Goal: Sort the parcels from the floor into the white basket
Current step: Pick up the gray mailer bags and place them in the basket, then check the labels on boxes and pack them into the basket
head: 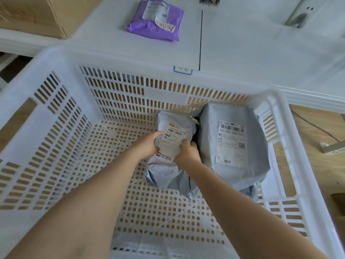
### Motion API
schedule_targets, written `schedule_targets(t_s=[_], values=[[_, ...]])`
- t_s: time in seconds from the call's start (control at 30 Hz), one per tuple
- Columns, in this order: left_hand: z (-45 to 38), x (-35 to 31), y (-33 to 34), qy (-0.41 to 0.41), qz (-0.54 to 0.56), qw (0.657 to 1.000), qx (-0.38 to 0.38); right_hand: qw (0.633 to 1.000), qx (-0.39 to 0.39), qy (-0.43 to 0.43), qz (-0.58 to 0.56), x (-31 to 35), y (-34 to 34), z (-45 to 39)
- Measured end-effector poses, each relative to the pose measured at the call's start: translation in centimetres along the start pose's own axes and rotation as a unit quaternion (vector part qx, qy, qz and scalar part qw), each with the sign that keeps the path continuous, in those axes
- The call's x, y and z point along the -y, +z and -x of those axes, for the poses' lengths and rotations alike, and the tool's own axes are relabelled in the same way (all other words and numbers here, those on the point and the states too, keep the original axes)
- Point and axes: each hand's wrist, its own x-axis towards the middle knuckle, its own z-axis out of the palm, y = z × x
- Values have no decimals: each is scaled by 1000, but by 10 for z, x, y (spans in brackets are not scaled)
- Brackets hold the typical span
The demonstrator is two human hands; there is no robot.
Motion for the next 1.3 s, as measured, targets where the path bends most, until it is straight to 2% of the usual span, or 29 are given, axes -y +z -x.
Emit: schedule_targets(t_s=[0.1,0.23,0.5,0.6,1.03,1.3], values=[[16,-10,-24,9,-66,997,-27,1000,-10,-20,2,9,-19,14],[42,-36,-40,5,-85,994,-61,995,-42,-90,-8,13,-56,43],[88,-94,-42,50,-31,991,-117,965,-236,-109,-41,-49,-146,105],[102,-121,-31,66,-23,989,-130,955,-275,-102,-50,-81,-171,125],[127,-249,48,134,-47,979,-143,950,-296,-26,-92,-216,-241,165],[111,-293,92,197,-74,969,-132,969,-200,52,-134,-286,-231,131]])
